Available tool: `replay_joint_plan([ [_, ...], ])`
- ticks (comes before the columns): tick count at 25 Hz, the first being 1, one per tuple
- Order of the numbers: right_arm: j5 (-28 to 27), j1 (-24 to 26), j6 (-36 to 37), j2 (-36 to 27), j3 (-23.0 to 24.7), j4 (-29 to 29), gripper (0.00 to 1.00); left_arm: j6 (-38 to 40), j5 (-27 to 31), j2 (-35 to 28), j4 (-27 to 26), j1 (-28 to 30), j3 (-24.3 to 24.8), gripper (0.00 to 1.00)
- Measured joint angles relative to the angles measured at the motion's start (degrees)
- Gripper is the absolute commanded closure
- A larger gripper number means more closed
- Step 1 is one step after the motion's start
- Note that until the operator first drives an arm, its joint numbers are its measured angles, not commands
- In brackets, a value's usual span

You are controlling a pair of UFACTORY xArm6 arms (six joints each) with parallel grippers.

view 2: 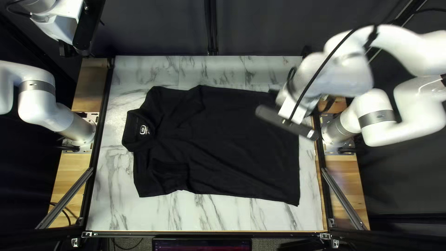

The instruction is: Fold t-shirt

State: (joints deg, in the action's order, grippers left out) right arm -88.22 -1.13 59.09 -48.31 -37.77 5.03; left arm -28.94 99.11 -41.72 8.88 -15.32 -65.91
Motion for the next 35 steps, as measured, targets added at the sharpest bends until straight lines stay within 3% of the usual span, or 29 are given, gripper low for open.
replay_joint_plan([
  [4, -9.16, 5.18, -0.74, -1.12, -8.63, -2.24, 0.0, 0.0, 0.0, 0.0, 0.0, 0.0, 0.0, 0.0],
  [8, -13.26, 8.59, -3.97, 0.81, -15.11, -5.72, 0.0, 0.0, 0.0, 0.0, 0.0, 0.0, 0.0, 0.0],
  [17, -13.72, 8.06, -5.89, 1.02, -15.7, -5.81, 0.0, 0.0, 0.0, 0.0, 0.0, 0.0, 0.0, 0.0],
  [20, -14.01, 5.59, -14.57, 1.06, -16.4, -5.35, 0.0, 0.0, 0.0, 0.0, 0.0, 0.0, 0.0, 0.0],
  [24, -13.14, -1.02, -35.51, 1.68, -16.13, -2.5, 0.0, 0.0, 0.0, 0.0, 0.0, 0.0, 0.0, 0.0],
  [26, -12.24, -4.06, -42.05, 2.3, -15.76, -0.31, 0.0, 0.0, 0.0, 0.0, 0.0, 0.0, 0.0, 0.0],
  [35, -11.78, -5.29, -45.09, 2.25, -15.41, 1.31, 0.0, 0.0, 0.0, 0.0, 0.0, 0.0, 0.0, 0.0],
])
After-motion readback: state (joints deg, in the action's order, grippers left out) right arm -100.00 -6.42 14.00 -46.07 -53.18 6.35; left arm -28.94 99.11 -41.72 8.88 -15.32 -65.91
